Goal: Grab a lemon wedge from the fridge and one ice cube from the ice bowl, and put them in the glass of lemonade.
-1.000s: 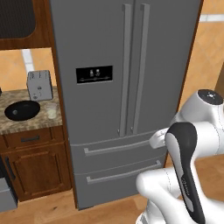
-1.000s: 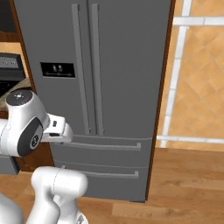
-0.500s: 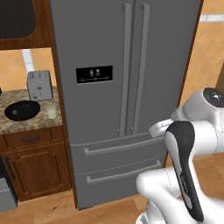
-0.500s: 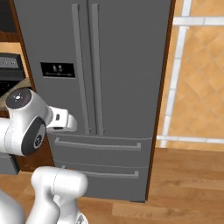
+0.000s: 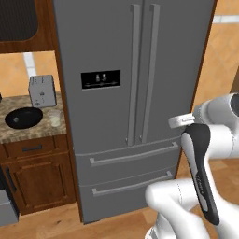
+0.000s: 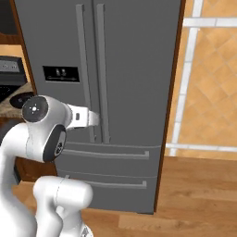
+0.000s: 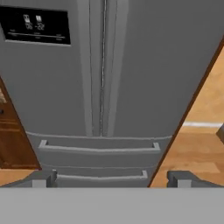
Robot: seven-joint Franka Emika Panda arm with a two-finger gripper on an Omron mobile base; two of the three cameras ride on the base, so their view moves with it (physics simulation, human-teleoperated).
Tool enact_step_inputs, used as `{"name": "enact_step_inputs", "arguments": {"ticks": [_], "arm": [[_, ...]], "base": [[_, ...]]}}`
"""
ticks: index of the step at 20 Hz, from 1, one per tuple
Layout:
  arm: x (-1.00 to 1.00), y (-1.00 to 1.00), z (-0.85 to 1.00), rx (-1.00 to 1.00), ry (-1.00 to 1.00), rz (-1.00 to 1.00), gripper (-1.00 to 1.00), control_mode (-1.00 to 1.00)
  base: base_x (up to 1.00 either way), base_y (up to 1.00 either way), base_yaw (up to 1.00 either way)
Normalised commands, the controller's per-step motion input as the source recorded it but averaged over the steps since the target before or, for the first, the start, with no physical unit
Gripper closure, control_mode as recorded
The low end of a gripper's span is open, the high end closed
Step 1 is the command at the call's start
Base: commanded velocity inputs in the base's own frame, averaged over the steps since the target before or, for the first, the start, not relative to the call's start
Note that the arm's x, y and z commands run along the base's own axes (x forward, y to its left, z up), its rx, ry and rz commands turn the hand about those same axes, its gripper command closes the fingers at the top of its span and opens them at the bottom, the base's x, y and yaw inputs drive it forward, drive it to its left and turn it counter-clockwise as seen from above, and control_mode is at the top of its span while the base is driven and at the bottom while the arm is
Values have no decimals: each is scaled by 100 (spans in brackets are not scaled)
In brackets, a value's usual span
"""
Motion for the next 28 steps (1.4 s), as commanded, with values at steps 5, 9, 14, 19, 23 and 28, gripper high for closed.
{"name": "enact_step_inputs", "arguments": {"ticks": [5,9,14,19,23,28], "arm": [[43,-7,6,4,-4,-10,-100,-100],[1,0,0,0,-9,0,-100,-100],[0,0,0,0,-7,0,-100,-100],[0,0,1,0,-8,0,-100,-100],[10,0,16,0,-6,0,-100,-100],[7,0,25,0,-2,0,-100,-100]], "base": [[0,0,0],[0,0,0],[0,0,0],[0,0,0],[0,0,0],[0,0,0]]}}
